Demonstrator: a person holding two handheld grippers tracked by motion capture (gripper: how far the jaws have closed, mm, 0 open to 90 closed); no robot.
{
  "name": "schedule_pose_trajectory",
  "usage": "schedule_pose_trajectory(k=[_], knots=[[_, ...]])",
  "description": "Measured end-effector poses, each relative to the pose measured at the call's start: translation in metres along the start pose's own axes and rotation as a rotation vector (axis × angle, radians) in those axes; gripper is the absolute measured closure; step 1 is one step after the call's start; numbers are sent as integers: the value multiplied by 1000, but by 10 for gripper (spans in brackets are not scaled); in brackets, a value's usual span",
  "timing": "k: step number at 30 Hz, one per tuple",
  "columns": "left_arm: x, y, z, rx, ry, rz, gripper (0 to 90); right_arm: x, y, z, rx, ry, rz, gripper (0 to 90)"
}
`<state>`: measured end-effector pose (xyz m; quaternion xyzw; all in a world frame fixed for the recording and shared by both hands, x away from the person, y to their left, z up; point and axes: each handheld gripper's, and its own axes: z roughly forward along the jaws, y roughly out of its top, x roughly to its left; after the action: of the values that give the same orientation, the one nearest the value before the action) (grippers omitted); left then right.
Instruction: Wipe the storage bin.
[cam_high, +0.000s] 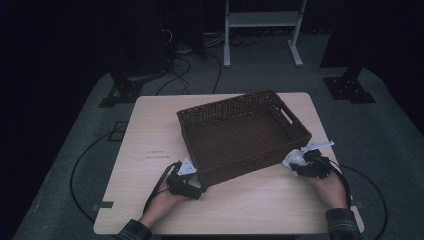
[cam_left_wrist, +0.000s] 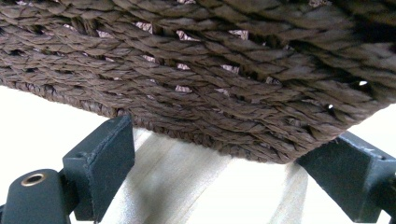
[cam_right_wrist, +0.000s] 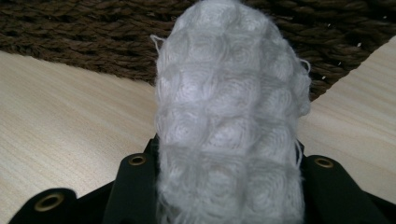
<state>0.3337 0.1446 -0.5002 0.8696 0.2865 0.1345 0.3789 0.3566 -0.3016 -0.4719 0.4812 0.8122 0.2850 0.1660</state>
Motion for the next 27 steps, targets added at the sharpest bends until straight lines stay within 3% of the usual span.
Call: schedule_pose_trajectory(k=[7,27], knots=[[0,0,0,1,0,0,110,3,4,-8,-25,-5,-7,552],[0,0,0,1,0,1,111,19,26,-55,-180,-3,-46,552]])
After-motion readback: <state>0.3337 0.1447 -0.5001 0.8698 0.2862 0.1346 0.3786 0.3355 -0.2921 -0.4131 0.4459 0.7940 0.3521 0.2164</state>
